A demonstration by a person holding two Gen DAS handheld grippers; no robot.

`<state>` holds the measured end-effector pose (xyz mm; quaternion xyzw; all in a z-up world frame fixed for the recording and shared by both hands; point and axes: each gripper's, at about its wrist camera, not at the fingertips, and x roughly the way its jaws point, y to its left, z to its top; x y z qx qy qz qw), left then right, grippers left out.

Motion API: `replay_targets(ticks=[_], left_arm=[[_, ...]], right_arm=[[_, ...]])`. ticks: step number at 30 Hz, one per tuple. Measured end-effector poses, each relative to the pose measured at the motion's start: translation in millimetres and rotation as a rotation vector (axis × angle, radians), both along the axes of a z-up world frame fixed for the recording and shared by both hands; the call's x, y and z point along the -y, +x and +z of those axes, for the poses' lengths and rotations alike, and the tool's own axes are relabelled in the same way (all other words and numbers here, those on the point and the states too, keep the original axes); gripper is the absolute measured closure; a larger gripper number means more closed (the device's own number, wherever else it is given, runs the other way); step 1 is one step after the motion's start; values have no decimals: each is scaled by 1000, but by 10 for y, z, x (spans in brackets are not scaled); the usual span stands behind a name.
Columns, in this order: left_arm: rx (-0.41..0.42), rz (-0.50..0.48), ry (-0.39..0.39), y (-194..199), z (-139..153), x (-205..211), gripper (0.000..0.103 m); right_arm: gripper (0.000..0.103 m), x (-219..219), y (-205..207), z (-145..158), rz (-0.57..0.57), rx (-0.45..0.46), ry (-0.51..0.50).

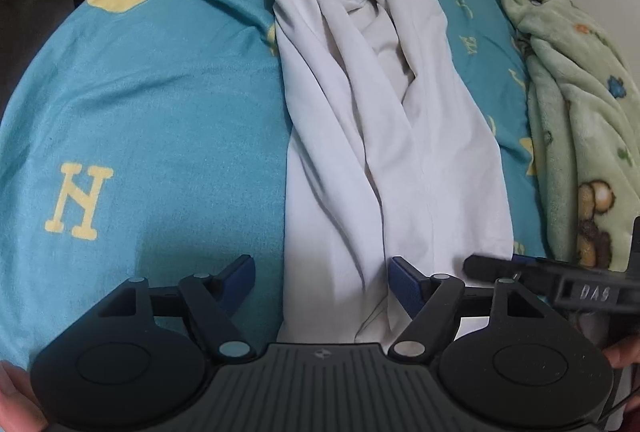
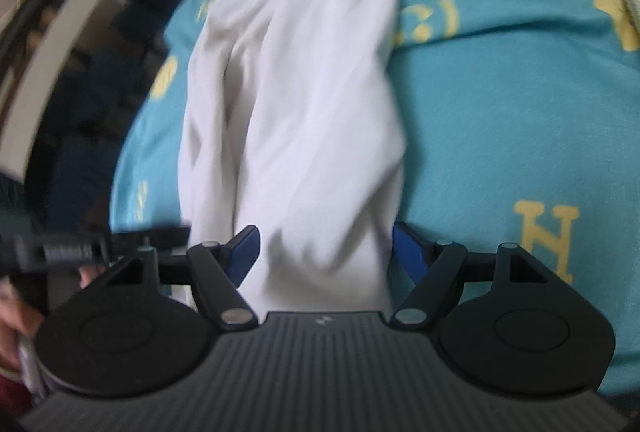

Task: Fold clothes
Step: 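Grasp the white shirt hem with both grippers and lift it toward the collar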

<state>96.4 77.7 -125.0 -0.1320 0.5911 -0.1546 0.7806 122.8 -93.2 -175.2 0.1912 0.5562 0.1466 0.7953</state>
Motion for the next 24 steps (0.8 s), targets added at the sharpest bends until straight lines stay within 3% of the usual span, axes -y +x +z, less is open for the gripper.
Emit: replay_targets(ticks=[3,5,6,9,10,11,13,15,20,24], left_arm=[[-20,-25,-20,-20,-24,14,28],[-35,-50,-31,-49,-37,41,28],[-42,-63,-37,-63,-44,54,28],[-50,-91,-29,-124,-51,102,32],[-47,-90,-14,-145,-47,112,43],[-46,-79,-4,-155,-42,101,62],[-51,-52,-13,-169,-33,50,87],[-44,-29,-72,-182,32,-28,91],[43,123,-324,-274,414,-429,94],[149,159,-385,-472,895,-616,96]], right_arm=[[28,-94,-68,26,31,-18,-34],[37,-136,-113,47,33,-20,-61],[43,-160,-137,61,37,-17,-79],[84,-233,-202,111,56,4,-124],[88,-239,-220,133,53,14,-128],[90,-244,-239,155,51,24,-133],[93,-231,-276,208,41,43,-130],[94,-119,-319,294,12,64,-77],[95,172,-452,560,-66,125,79],[95,357,-659,949,-98,219,210]])
